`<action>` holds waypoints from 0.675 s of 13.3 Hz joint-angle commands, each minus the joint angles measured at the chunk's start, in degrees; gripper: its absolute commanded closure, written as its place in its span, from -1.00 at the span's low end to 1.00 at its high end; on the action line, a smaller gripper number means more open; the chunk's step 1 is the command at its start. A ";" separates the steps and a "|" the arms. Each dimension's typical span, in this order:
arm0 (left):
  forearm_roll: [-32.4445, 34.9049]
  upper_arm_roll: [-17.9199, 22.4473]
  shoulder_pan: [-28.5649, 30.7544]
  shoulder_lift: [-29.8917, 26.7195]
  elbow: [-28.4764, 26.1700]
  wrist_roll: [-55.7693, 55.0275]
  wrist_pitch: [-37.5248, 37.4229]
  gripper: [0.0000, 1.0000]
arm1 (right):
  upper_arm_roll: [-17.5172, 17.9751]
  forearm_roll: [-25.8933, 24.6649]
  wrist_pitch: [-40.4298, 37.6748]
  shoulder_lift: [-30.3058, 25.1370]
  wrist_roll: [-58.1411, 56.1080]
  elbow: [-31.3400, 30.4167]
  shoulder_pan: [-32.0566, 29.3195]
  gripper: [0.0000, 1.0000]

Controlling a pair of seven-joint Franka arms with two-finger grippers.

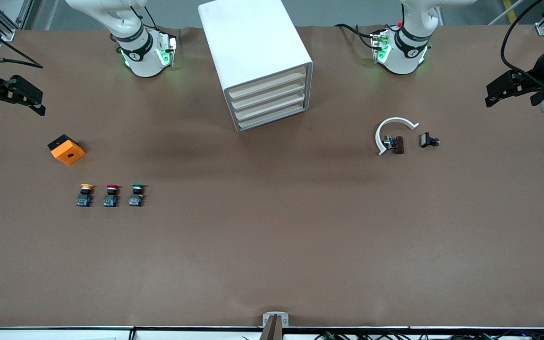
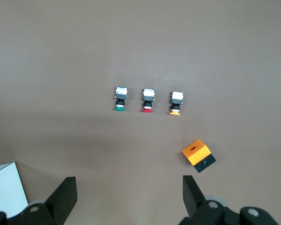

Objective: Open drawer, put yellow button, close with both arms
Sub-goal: 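Move the left gripper toward the white drawer cabinet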

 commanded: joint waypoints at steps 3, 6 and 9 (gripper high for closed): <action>-0.71 -0.13 -0.18 0.71 1.37 0.28 -0.39 -1.00 | 0.10 0.50 -0.50 0.63 0.33 1.32 0.10 -1.00; -0.71 -0.92 -0.80 5.88 3.73 -0.17 -0.21 -1.00 | 0.10 0.59 -0.50 0.63 0.33 1.32 0.10 -1.00; -0.80 -0.92 -1.94 11.25 5.24 -0.60 2.33 -1.00 | 0.10 0.59 -0.41 0.63 0.33 1.32 0.01 -1.00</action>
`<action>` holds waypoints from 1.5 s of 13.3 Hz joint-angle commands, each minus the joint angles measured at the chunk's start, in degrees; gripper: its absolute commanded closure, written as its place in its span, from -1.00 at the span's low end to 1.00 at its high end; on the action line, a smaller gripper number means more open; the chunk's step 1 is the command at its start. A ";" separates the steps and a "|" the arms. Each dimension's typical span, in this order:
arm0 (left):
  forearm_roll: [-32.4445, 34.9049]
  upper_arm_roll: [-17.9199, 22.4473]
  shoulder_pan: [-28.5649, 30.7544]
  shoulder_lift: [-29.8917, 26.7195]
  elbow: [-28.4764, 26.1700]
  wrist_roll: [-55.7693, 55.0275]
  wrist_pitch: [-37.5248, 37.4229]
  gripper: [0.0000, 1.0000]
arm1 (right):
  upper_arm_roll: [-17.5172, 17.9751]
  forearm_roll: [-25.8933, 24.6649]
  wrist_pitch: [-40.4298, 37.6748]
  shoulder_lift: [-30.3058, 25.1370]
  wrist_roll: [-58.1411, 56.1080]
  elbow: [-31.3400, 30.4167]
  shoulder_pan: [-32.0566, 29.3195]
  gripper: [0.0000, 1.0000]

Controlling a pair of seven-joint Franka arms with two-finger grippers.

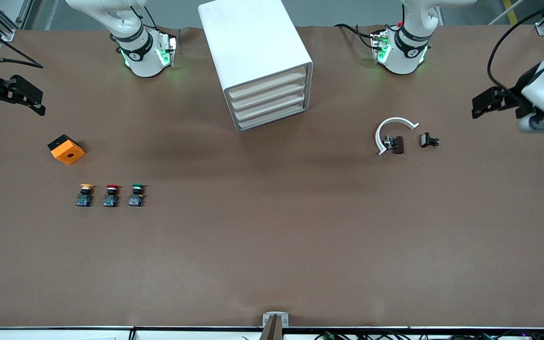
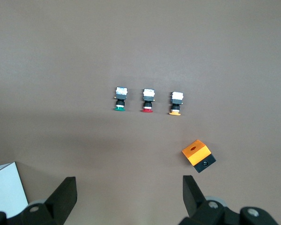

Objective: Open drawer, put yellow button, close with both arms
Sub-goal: 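Move the left gripper toward the white drawer cabinet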

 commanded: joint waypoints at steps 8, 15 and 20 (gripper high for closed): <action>-8.64 -0.70 -3.93 15.35 3.59 -27.73 11.28 -1.00 | 0.08 0.50 -0.41 0.70 0.33 1.34 0.09 -1.00; -12.62 -0.70 -5.87 24.49 3.59 -47.16 12.25 -1.00 | 0.08 -0.38 0.99 2.81 0.25 1.34 0.44 -1.00; -18.32 -0.70 -6.39 30.56 3.59 -73.95 12.34 -1.00 | 0.08 -2.56 2.75 5.35 0.25 1.34 0.44 -1.00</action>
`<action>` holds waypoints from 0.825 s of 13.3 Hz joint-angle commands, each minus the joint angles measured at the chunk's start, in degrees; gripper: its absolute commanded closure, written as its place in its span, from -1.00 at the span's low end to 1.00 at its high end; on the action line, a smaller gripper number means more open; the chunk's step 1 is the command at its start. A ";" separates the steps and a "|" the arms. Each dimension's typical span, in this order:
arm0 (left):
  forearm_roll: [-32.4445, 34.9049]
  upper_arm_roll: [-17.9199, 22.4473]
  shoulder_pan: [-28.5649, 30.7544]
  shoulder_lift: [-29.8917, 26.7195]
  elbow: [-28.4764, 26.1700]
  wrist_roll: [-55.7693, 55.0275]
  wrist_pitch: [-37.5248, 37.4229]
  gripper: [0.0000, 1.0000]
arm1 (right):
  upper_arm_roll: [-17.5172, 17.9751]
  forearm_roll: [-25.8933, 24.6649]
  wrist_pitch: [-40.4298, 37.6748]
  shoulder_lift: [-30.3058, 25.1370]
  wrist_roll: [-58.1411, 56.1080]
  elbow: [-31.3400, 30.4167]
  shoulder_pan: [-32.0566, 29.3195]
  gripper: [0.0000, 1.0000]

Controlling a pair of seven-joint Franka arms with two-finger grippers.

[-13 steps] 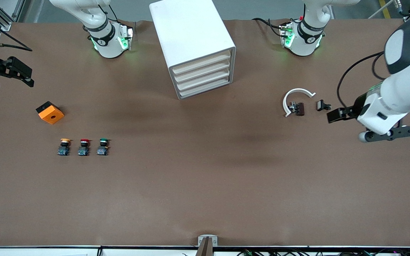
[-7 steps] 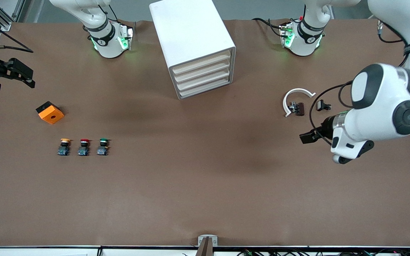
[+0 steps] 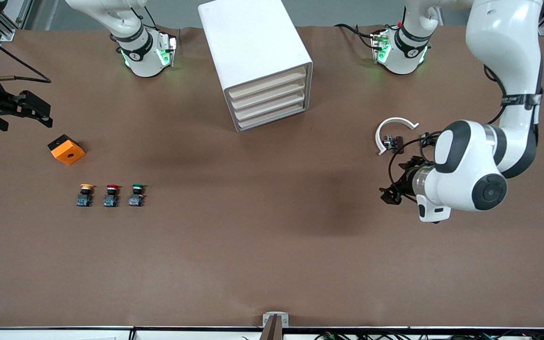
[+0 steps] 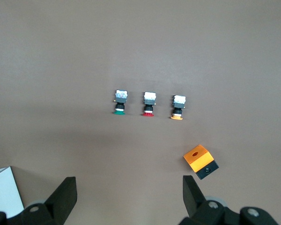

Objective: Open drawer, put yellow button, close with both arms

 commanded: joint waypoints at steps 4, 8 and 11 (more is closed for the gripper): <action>-13.09 0.06 -0.76 6.17 1.52 -15.91 -0.50 -1.00 | -0.41 -6.90 1.72 3.51 0.16 1.03 -1.32 -1.00; -16.38 -0.03 -4.08 6.89 1.43 -28.11 -1.64 -1.00 | -0.41 -7.44 2.16 8.34 -2.81 1.03 -6.23 -1.00; -16.65 -0.12 -8.58 6.80 0.90 -34.03 -4.26 -1.00 | -0.41 -7.44 7.94 12.64 -8.35 0.59 -9.84 -1.00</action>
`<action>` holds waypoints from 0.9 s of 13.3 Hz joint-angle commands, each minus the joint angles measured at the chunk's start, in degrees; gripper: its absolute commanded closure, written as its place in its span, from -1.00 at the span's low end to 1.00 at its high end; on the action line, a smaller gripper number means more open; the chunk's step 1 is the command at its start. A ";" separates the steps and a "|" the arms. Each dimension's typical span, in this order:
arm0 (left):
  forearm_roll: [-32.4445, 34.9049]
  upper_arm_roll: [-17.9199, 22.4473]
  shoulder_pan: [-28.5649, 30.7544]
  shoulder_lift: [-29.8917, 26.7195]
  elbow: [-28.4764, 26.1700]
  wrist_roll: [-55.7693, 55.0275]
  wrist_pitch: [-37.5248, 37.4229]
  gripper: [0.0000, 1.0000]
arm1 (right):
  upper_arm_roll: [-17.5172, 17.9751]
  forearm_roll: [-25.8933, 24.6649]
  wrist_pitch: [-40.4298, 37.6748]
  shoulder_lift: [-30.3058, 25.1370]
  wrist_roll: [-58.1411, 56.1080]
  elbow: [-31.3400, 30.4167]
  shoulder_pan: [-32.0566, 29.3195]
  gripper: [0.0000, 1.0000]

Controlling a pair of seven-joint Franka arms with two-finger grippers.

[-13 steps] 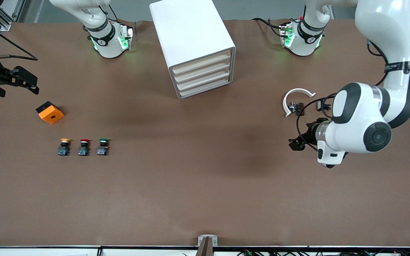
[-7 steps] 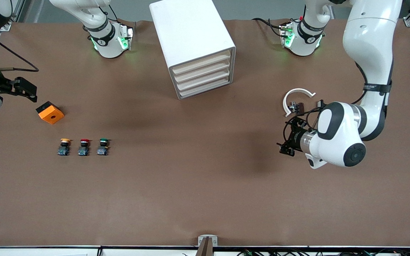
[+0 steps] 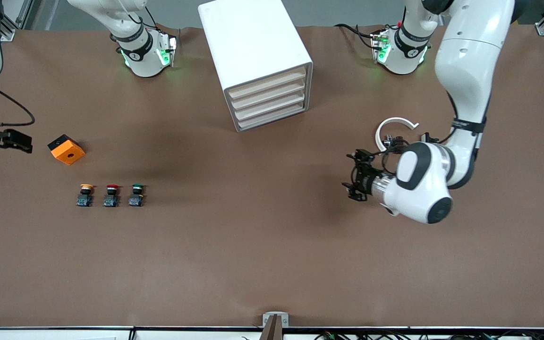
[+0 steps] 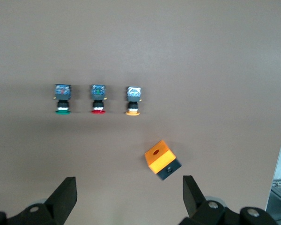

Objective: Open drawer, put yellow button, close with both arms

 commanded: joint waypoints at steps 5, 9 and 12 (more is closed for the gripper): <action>-6.66 -1.35 -4.97 0.71 0.39 -10.18 -8.50 -1.00 | 0.71 -1.18 10.01 10.90 -5.42 0.08 -5.33 -1.00; -9.73 -2.76 -8.93 0.89 0.56 -14.24 -14.03 -1.00 | 0.80 -1.01 15.91 16.80 -10.51 -0.44 -6.39 -1.00; -13.42 -2.85 -10.78 1.85 0.56 -19.07 -16.69 -1.00 | 0.89 -0.92 20.37 18.30 -10.61 -3.86 -6.04 -1.00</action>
